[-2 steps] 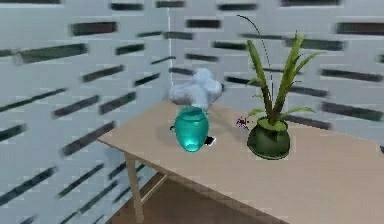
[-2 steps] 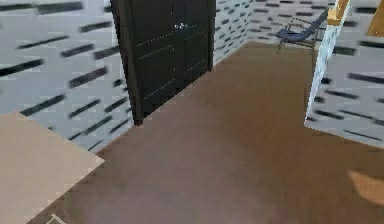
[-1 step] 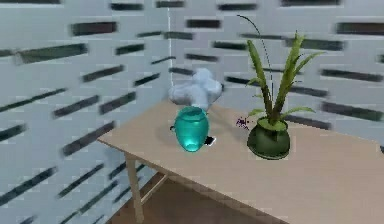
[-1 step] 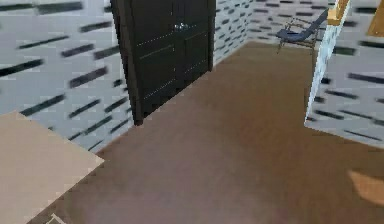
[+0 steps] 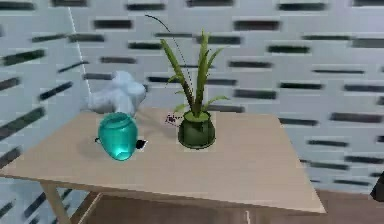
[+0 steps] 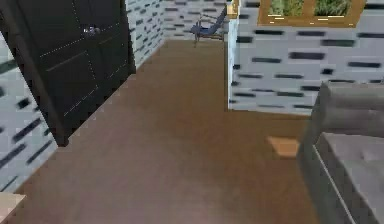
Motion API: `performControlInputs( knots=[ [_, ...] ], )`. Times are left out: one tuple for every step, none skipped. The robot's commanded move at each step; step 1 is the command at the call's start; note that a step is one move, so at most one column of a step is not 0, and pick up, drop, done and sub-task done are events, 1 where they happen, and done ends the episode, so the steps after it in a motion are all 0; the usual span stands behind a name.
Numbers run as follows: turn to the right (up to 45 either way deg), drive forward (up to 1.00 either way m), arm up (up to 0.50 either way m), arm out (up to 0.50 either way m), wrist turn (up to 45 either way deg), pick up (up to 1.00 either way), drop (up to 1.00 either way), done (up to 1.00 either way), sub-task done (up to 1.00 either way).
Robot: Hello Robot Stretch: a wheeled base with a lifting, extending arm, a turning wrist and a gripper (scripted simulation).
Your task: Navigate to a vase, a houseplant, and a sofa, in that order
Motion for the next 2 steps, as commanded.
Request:
performControlInputs(
  knots=[
    [0.0, 0.0, 0.0, 0.0, 0.0, 0.0, 0.0, 0.0, 1.0],
    [-45.0, 0.0, 0.0, 0.0, 0.0, 0.0, 0.0, 0.0, 0.0]
  ],
)
